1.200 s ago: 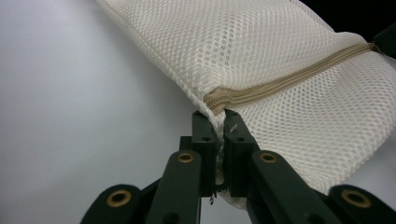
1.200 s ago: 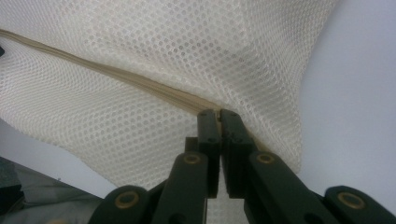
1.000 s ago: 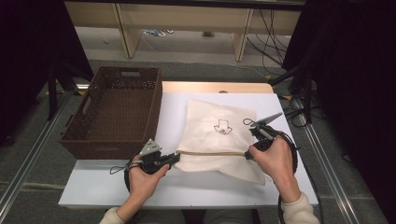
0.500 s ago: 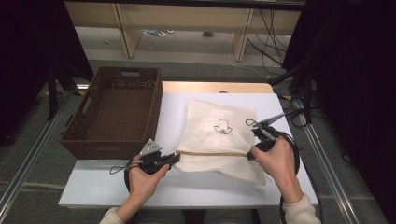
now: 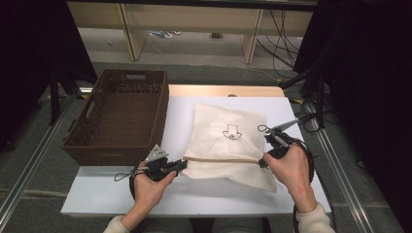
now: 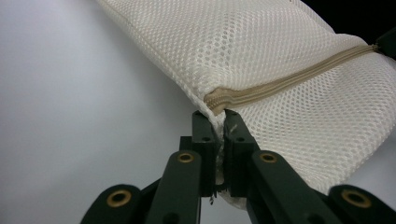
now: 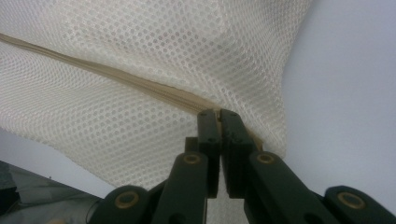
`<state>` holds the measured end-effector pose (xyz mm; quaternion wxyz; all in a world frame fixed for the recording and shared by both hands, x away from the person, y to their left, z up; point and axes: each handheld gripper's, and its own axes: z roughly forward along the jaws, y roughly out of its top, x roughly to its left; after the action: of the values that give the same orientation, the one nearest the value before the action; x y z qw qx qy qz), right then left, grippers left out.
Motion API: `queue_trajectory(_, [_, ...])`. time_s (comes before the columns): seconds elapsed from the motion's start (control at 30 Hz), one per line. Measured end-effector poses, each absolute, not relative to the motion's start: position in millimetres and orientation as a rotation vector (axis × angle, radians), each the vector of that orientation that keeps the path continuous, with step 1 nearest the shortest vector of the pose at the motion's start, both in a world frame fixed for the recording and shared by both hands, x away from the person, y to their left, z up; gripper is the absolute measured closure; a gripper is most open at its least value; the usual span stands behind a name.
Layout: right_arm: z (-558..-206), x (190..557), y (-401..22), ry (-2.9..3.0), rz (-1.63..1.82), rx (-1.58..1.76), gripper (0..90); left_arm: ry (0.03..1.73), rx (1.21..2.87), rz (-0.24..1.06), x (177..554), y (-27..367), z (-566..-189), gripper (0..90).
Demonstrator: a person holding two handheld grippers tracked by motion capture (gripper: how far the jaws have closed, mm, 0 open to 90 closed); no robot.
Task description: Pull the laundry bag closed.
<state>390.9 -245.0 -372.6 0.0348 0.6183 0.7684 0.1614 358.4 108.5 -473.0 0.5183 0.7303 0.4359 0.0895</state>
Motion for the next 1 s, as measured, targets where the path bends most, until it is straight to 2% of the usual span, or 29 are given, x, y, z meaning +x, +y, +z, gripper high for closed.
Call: queue_trajectory(1.0, [-374.2, 390.4, -247.6, 2.359, 0.482, 1.935, 88.4, 1.059, 1.745, 0.207, 357.8, 107.2, -473.1, 85.1])
